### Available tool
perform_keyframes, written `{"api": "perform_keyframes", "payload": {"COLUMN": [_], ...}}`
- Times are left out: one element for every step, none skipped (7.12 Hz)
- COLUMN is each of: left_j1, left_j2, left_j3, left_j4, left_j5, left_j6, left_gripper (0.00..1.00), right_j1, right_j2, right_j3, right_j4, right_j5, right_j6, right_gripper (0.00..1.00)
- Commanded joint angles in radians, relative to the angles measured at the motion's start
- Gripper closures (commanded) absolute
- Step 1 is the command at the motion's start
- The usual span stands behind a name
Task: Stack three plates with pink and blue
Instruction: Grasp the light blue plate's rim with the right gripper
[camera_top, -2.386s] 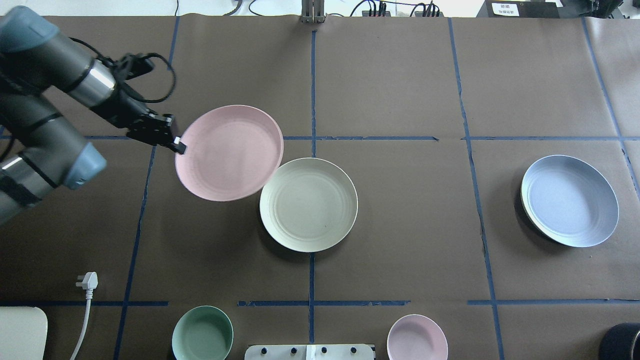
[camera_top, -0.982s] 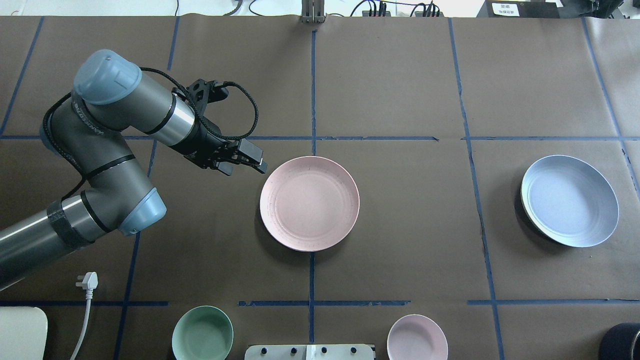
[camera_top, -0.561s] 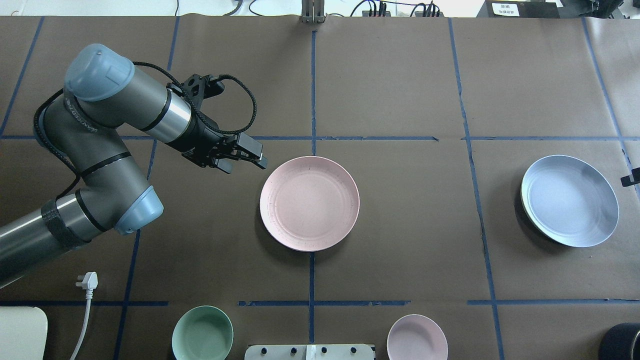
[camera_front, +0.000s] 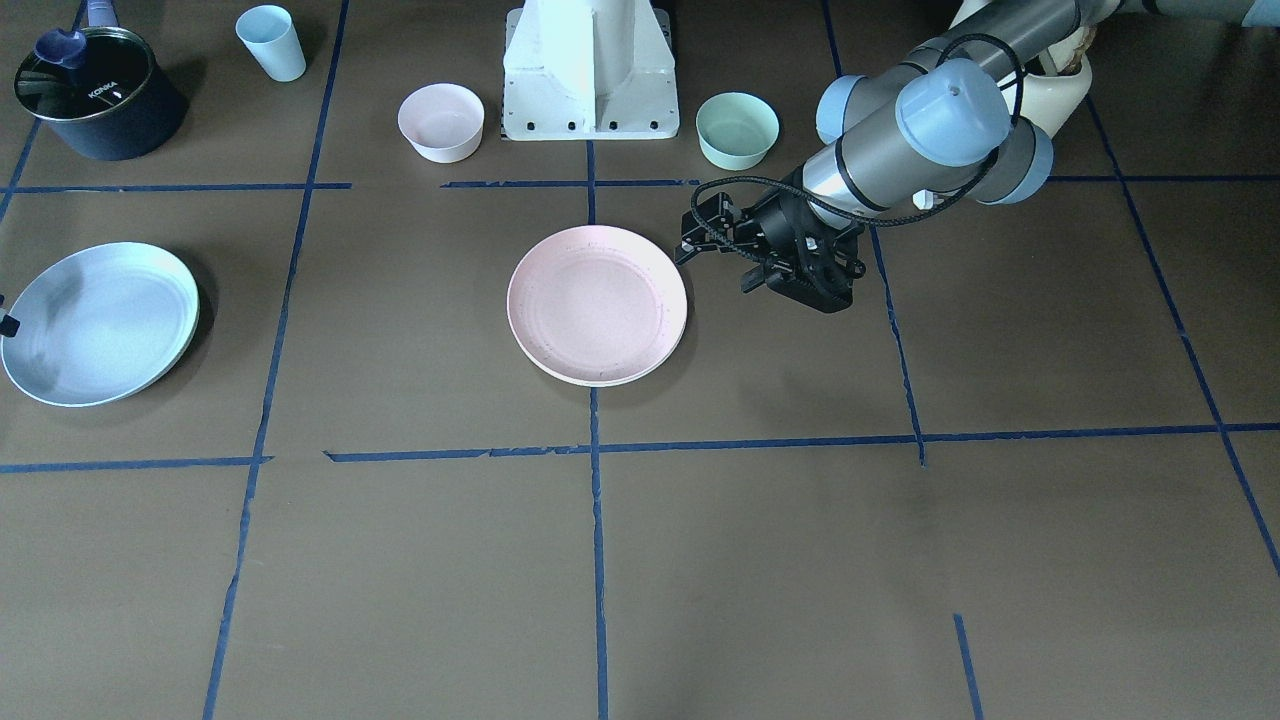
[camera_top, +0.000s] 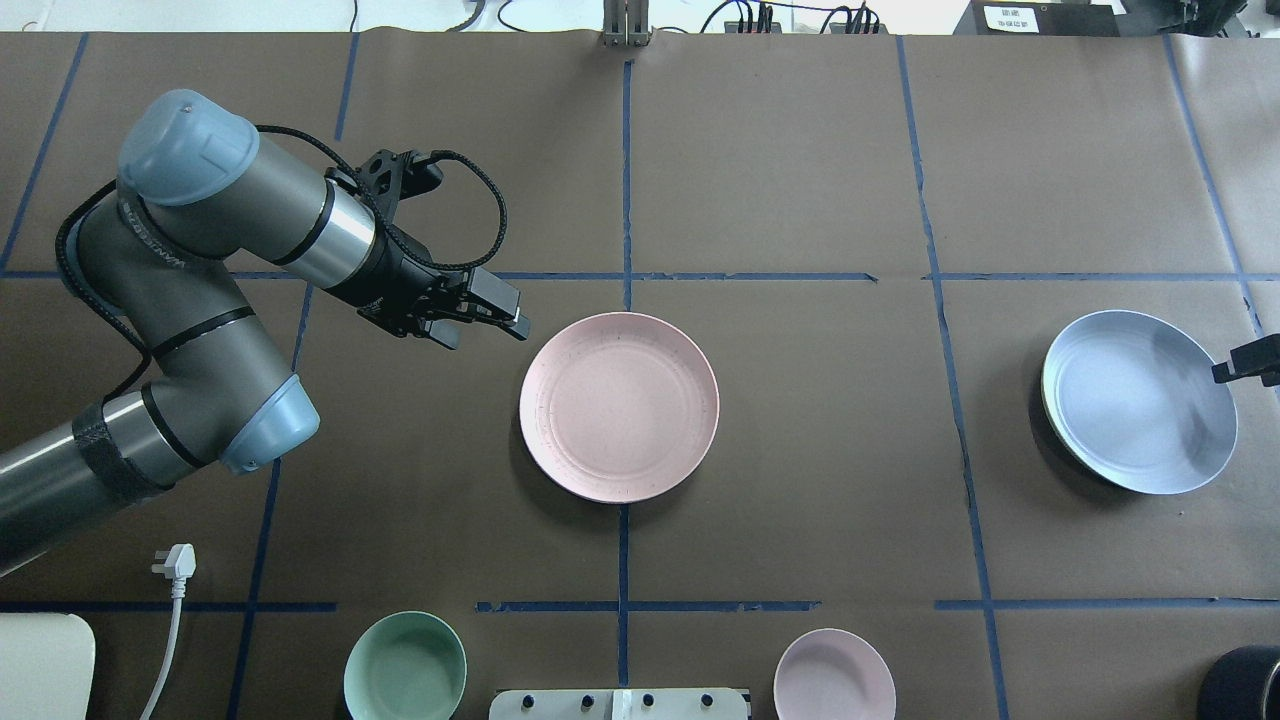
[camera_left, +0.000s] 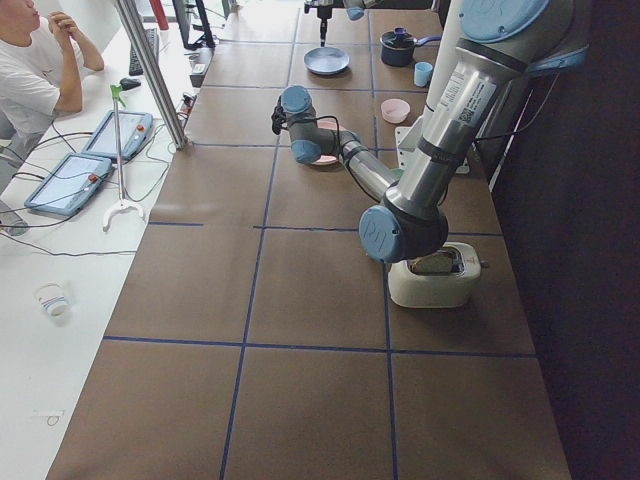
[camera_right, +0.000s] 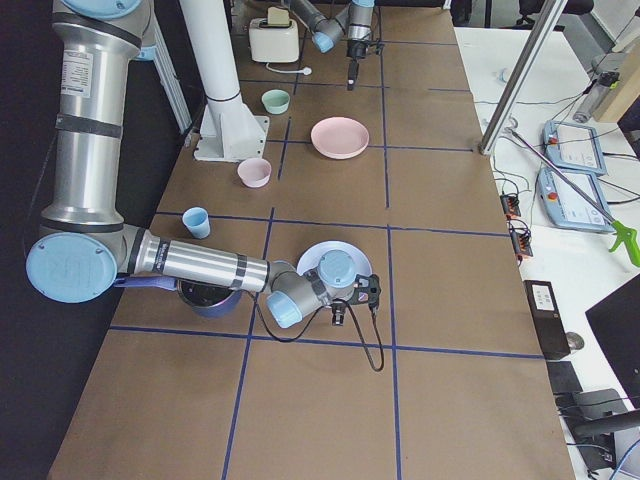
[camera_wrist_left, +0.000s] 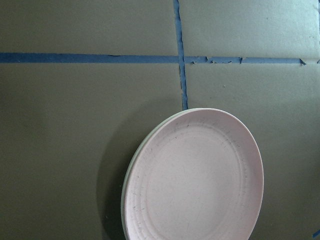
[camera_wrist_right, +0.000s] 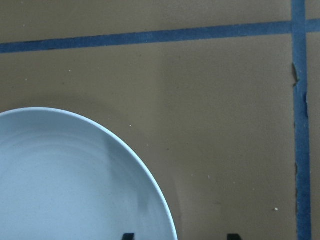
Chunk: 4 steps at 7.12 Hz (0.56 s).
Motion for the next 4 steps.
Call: {"api": "perform_keyframes", "payload": {"left_j1": [-0.003,-0.005,-0.005,-0.005], "left_j2": [0.003,0.004,0.019,0.024], "left_j3": [-0.006,-0.014,-0.028,-0.032], "left_j4": [0.000,0.000,0.000,0.000], "left_j5": [0.000,0.000,0.000,0.000], "left_j6": [0.000,-0.002,-0.002,-0.002], "left_gripper": [0.00,0.00,0.00,0.00], "right_j1": [-0.024,-0.033,-0.048,-0.055], "right_j2": [0.001,0.001,0.001,0.004], "right_j3": [0.000,-0.004,-0.006,-0.004], "right_j4": [0.001,0.000,0.001,0.001], "right_j5": [0.003,0.003,0.003,0.003], "right_j6": [-0.004,-0.006,-0.004,-0.007], "right_gripper": [0.58,0.64,0.70,0.82]}}
